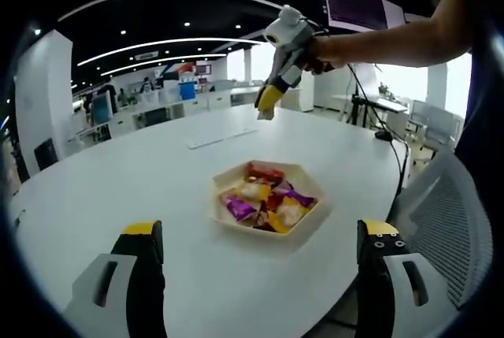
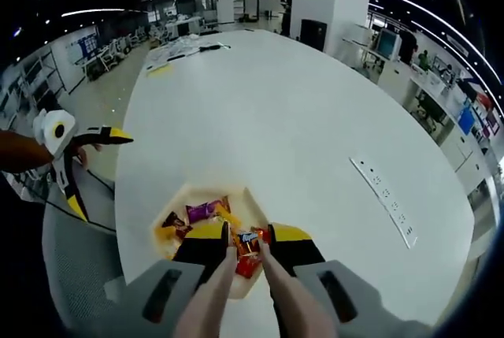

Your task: Place the target food into the container with the food tongs after gripping and lifting it, then release it inside without dropping or visibly crushing the food.

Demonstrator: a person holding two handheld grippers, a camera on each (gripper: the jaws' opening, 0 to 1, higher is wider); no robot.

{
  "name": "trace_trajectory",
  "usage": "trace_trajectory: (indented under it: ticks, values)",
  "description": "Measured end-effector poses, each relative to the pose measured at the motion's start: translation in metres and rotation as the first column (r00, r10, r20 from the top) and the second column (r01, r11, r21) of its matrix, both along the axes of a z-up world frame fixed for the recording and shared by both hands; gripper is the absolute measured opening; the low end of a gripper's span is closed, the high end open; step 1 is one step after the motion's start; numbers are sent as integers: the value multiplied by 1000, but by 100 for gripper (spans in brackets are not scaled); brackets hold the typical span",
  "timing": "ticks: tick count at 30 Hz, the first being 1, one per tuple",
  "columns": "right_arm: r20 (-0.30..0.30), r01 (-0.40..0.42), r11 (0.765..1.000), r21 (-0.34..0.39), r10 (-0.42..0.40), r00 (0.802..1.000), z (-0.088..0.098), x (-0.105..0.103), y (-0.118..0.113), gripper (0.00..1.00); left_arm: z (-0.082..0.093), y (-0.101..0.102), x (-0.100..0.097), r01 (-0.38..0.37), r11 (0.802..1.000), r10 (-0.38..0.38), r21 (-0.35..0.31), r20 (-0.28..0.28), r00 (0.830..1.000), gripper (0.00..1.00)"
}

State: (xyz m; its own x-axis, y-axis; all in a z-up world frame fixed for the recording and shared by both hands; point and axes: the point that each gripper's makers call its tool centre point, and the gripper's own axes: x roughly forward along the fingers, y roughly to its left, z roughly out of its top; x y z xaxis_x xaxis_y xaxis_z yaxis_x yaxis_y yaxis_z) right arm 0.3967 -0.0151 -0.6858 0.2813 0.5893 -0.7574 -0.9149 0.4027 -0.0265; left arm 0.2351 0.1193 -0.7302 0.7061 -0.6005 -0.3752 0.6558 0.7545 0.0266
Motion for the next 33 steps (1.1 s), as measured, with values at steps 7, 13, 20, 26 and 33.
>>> trace_trajectory:
  ticks: [7, 13, 20, 26, 33]
  values:
    - [7, -32, 999, 11, 31, 999, 7, -10, 22, 19, -1, 1, 1, -1, 1000, 1, -4, -1, 1000, 100]
    - [9, -69, 998, 5, 69, 998, 5, -20, 38, 19, 0, 1, 0, -2, 1000, 2, -5, -2, 1000, 100]
    - [2, -89, 996, 10, 89, 996, 6, -23, 43, 22, 0, 0, 0, -2, 1000, 2, -6, -2, 1000, 100]
    - [33, -110, 994, -1, 110, 993, 7, -22, 43, 24, -1, 0, 0, 1, 1000, -1, -5, -6, 1000, 100]
    - [36, -107, 994, 4, 107, 994, 9, -22, 41, 25, -2, -1, -1, 6, 1000, -6, -2, -11, 1000, 100]
